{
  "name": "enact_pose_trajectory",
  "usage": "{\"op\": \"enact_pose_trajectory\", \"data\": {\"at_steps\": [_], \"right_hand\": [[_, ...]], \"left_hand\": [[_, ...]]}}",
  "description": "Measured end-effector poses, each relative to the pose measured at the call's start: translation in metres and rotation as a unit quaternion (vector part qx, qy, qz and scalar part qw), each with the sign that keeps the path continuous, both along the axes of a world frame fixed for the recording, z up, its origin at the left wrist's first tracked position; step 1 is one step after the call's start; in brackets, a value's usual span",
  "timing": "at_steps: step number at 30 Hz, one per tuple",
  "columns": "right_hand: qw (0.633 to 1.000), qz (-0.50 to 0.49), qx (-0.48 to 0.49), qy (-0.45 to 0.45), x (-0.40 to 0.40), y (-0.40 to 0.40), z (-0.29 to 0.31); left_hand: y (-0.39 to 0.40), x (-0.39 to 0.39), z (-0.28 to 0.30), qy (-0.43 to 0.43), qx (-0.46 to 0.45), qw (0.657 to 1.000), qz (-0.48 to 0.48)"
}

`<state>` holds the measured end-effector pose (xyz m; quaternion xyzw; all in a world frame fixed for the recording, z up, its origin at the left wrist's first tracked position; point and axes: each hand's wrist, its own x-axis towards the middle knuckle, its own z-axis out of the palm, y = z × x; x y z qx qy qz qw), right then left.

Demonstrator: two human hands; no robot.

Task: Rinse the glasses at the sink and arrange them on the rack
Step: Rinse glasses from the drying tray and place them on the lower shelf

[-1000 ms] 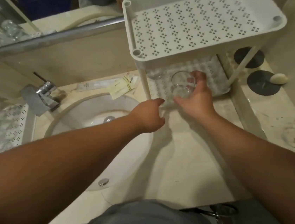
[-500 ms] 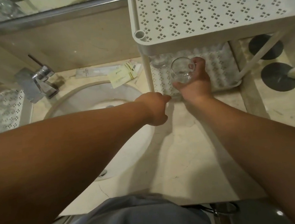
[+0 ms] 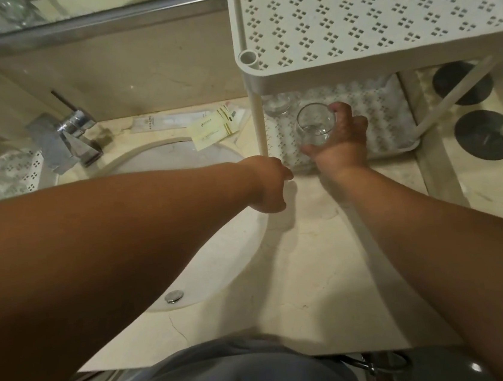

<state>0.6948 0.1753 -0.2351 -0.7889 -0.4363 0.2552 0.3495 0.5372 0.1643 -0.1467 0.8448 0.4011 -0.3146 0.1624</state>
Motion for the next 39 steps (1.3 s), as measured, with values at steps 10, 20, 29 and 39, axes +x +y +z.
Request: {"op": "enact_pose_trajectory", "data": {"at_steps": [10,20,29,39], "right_hand": [[1.000,0.013,-0.006,0.010,0.007,0.009,0.006],[0.994,-0.062,0.011,0.088,-0.001,0.029,0.013],[0.998,-0.041,0.009,0.042,-0.003,0.034,0.006],[0.998,0.049,0.010,0.032,-0.005,0.030,0.000]], "left_hand": [[0.001,0.005,0.000,0.019,0.004,1.000,-0.008],[0.004,0.006,-0.001,0.038,-0.008,0.999,-0.027],[0.004,0.005,0.000,0.044,-0.010,0.998,-0.036],[0.004,0.006,0.000,0.050,-0.006,0.998,-0.040]]}}
